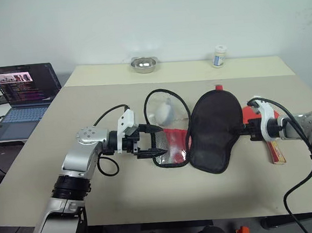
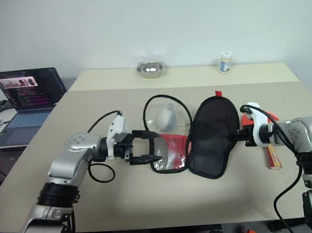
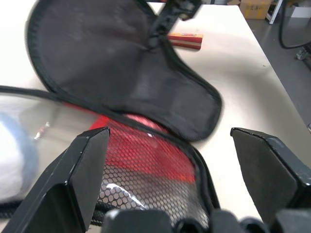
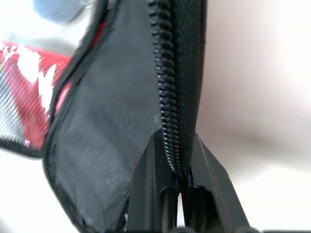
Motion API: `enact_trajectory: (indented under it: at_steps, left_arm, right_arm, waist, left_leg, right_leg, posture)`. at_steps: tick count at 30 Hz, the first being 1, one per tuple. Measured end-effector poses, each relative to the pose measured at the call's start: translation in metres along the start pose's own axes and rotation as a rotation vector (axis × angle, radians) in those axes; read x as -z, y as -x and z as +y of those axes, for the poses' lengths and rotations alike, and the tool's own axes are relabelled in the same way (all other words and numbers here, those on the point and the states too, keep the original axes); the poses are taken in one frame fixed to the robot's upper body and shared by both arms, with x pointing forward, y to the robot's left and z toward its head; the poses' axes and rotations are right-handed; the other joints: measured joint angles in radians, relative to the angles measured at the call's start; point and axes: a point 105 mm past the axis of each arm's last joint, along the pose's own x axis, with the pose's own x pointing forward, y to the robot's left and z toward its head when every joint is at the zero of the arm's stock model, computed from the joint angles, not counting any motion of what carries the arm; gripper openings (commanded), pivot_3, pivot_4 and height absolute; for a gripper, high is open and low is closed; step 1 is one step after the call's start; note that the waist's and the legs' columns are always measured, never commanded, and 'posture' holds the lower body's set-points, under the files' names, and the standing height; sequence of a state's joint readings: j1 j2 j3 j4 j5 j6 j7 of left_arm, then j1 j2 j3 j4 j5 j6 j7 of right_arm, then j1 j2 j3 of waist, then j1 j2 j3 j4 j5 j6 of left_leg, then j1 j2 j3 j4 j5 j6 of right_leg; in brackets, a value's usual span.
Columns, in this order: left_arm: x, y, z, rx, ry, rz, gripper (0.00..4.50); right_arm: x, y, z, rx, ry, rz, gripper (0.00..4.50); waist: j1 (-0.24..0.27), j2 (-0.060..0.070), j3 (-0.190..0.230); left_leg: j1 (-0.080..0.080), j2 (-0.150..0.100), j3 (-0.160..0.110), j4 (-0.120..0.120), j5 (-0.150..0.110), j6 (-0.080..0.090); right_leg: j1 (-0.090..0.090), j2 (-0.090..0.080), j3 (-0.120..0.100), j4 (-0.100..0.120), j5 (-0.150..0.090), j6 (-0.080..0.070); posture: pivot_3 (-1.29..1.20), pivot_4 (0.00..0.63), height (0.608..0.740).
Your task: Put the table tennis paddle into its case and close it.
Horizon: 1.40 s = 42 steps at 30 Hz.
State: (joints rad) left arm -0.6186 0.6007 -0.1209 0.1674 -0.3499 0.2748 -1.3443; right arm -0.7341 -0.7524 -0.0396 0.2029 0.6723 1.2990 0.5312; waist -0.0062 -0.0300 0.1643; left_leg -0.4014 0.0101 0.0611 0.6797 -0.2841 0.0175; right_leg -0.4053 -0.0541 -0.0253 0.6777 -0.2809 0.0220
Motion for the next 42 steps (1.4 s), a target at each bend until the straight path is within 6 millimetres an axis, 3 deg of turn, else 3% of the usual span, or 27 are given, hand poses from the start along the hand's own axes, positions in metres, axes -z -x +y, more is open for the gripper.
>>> enact_trajectory:
  at_steps: [3, 6, 17, 23, 28, 31, 36, 42]
  left_arm:
    - [0.000, 0.000, 0.000, 0.001, -0.004, 0.001, 4.35]
    - [0.000, 0.000, 0.000, 0.002, -0.014, 0.002, 4.35]
    - [0.006, -0.004, -0.002, 0.023, -0.014, 0.007, 4.35]
    - [0.007, -0.009, -0.003, 0.032, -0.015, -0.004, 4.35]
    - [0.006, -0.012, -0.003, 0.040, -0.016, -0.017, 4.35]
    - [0.004, -0.016, -0.005, 0.050, -0.019, -0.029, 4.35]
    - [-0.004, -0.021, -0.005, 0.065, -0.041, -0.049, 4.35]
    - [-0.024, -0.026, -0.002, 0.099, -0.109, -0.071, 4.35]
  right_arm:
    - [-0.006, -0.006, -0.008, 0.030, -0.001, -0.016, 0.01]
    - [-0.011, -0.008, -0.019, 0.071, -0.006, -0.034, 0.73]
    - [-0.045, -0.001, -0.032, 0.170, 0.148, -0.137, 4.44]
    - [-0.055, 0.020, -0.044, 0.251, 0.208, -0.190, 4.44]
    - [-0.044, 0.047, -0.029, 0.206, 0.214, -0.234, 4.44]
    - [-0.033, 0.064, -0.019, 0.196, 0.197, -0.263, 4.44]
    - [-0.012, 0.087, -0.021, 0.266, 0.117, -0.307, 4.44]
    - [0.029, 0.081, -0.039, 0.410, -0.035, -0.272, 4.44]
  waist:
    - [0.000, 0.000, 0.000]
    - [0.001, 0.001, 0.001]
    - [0.000, 0.002, 0.001]
    - [0.002, 0.002, 0.001]
    - [0.005, 0.002, 0.001]
    - [0.006, 0.002, 0.001]
    - [0.006, 0.002, 0.001]
    - [0.004, 0.003, 0.001]
  left_leg:
    - [0.000, 0.000, 0.000, 0.000, 0.000, 0.000]
    - [-0.001, 0.000, 0.000, 0.000, 0.000, 0.000]
    - [-0.001, 0.000, 0.000, 0.000, 0.000, 0.000]
    - [-0.001, 0.000, 0.000, 0.000, 0.000, 0.000]
    - [-0.002, 0.000, 0.000, 0.000, 0.000, 0.000]
    - [-0.002, 0.000, -0.001, 0.000, 0.000, 0.000]
    - [-0.001, 0.000, -0.001, 0.000, 0.000, 0.000]
    - [0.000, 0.000, 0.000, 0.000, 0.000, 0.000]
  right_leg:
    - [0.000, 0.000, 0.000, 0.000, 0.000, 0.000]
    - [0.000, 0.000, 0.000, -0.001, 0.000, 0.000]
    - [-0.001, 0.000, 0.000, 0.000, 0.000, 0.000]
    - [-0.001, -0.001, 0.000, -0.001, 0.000, 0.000]
    - [-0.001, -0.001, -0.001, -0.001, 0.000, 0.000]
    - [-0.001, -0.001, -0.001, -0.001, 0.000, 0.000]
    - [0.000, -0.001, -0.001, 0.000, 0.000, 0.000]
    - [0.000, -0.001, 0.000, 0.001, 0.000, 0.000]
  posture:
    - [0.00, 0.150, 0.740]
    - [0.00, 0.150, 0.740]
    - [0.00, 0.150, 0.740]
    - [0.00, 0.150, 0.740]
    - [0.00, 0.150, 0.740]
    - [0.00, 0.150, 0.740]
    - [0.00, 0.150, 0.740]
    - [0.00, 0.150, 0.740]
